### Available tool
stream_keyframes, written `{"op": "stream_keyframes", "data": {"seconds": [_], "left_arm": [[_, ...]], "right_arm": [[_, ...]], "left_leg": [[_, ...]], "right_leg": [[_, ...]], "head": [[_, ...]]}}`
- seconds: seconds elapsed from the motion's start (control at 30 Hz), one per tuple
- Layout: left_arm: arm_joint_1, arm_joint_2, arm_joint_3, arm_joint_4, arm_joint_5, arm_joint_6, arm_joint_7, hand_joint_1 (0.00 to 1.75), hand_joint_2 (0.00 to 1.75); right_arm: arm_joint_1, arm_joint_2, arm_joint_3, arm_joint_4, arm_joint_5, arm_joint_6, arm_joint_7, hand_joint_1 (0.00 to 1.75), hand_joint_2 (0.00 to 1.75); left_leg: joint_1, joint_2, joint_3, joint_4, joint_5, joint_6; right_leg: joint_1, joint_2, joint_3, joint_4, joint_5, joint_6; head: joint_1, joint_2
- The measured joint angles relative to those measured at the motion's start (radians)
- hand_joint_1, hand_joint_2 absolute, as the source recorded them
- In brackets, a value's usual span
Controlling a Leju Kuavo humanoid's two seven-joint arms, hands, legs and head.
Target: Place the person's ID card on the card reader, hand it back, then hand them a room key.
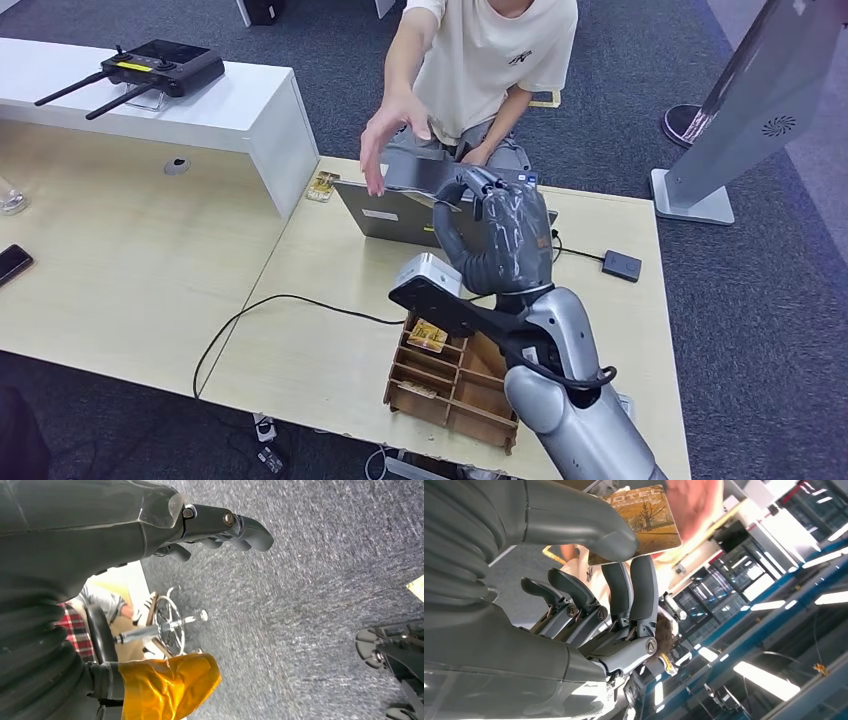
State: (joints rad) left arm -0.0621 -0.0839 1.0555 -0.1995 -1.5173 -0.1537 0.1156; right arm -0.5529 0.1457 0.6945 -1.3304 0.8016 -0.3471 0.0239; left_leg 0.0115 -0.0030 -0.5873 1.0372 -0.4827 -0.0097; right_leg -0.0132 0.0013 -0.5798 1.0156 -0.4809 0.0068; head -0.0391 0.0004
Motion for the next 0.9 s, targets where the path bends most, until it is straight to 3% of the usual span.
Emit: {"op": "stream_keyframes", "data": {"seconds": [0.3,0.33,0.43,0.47,0.7,0.9], "left_arm": [[-0.01,0.0,-0.037,0.0,-0.034,-0.004,0.014,0.0,1.75],[-0.012,0.0,-0.042,0.0,-0.035,-0.006,0.016,0.0,1.75],[-0.015,-0.001,-0.051,0.0,-0.035,-0.01,0.019,0.0,1.75],[-0.016,-0.002,-0.053,0.0,-0.034,-0.01,0.019,0.0,1.75],[-0.014,-0.008,-0.053,0.0,-0.022,-0.007,0.018,0.0,1.75],[-0.009,-0.009,-0.053,0.0,-0.003,0.001,0.01,0.0,1.75]], "right_arm": [[-0.142,0.068,0.023,0.234,0.128,-0.013,0.073,1.75,1.75],[-0.154,0.075,0.025,0.258,0.142,-0.016,0.079,1.65,1.75],[-0.178,0.088,0.029,0.322,0.17,-0.022,0.089,0.34,1.75],[-0.181,0.09,0.03,0.34,0.177,-0.023,0.091,0.0,1.75],[-0.18,0.097,0.037,0.397,0.186,-0.04,0.076,0.0,1.75],[-0.133,0.097,0.025,0.363,0.049,-0.068,-0.003,0.0,1.75]], "left_leg": [[0.0,0.0,0.0,0.0,0.0,0.0],[0.0,0.0,0.0,0.0,0.0,0.0],[0.0,0.0,0.0,0.0,0.001,-0.001],[0.0,0.0,0.0,0.0,0.001,-0.001],[0.0,0.0,0.0,0.0,0.0,-0.001],[0.0,0.0,0.0,0.0,0.0,-0.001]], "right_leg": [[0.0,0.0,0.0,0.0,0.0,0.0],[0.0,0.0,0.0,0.0,0.0,0.0],[0.0,0.0,0.0,0.0,0.0,0.0],[0.0,0.0,0.0,0.0,0.0,0.0],[0.0,0.0,0.0,0.0,0.0,0.0],[0.0,0.0,0.0,-0.001,0.0,0.0]], "head": [[0.0,0.0],[0.0,0.0],[0.0,0.0],[0.0,0.0],[0.0,0.0],[0.0,0.0]]}}
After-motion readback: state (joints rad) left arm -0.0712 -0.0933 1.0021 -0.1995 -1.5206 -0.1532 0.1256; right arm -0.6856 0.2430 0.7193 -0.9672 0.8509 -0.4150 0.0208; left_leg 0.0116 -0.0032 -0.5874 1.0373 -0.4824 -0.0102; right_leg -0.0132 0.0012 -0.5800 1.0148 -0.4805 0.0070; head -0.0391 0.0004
